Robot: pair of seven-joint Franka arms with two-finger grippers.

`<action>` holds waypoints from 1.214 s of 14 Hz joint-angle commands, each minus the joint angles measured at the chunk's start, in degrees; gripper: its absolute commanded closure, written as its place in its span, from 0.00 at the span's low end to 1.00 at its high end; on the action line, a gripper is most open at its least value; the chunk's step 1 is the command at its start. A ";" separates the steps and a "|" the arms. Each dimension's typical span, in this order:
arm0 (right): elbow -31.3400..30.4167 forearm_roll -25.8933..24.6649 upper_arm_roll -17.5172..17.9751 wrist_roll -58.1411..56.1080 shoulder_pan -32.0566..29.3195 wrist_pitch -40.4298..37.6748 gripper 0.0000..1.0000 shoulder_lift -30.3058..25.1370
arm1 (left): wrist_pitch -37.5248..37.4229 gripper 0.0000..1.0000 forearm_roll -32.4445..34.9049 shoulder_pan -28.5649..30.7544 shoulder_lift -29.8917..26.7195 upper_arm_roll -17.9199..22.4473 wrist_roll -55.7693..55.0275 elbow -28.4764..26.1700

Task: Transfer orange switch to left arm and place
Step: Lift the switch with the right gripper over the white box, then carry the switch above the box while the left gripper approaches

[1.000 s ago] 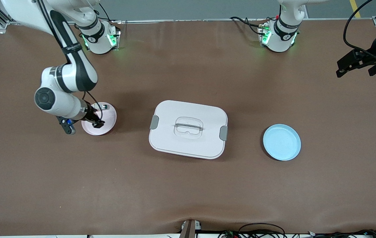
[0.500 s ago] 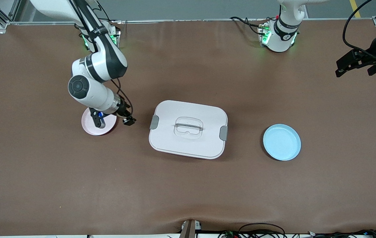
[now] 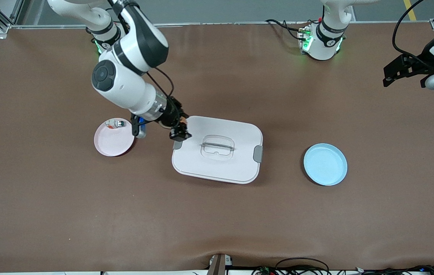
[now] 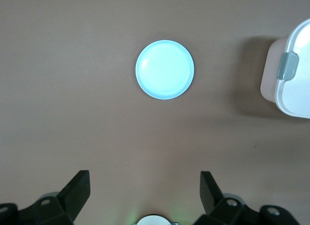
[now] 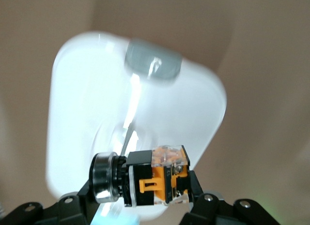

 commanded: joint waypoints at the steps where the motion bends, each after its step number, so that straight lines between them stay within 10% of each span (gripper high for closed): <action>1: 10.29 5.84 -0.63 6.05 1.59 -1.37 1.00 4.70 | -0.58 0.00 -0.74 -0.03 -0.12 -2.29 2.59 0.71; 4: 15.57 8.50 -0.63 11.50 3.44 -1.28 1.00 6.72 | 0.91 0.00 -1.00 -0.03 0.06 -5.28 2.59 0.80; 17: 35.53 7.89 -1.24 30.41 12.58 6.53 1.00 19.02 | 8.30 0.00 -38.07 0.41 5.95 -5.55 -1.70 0.89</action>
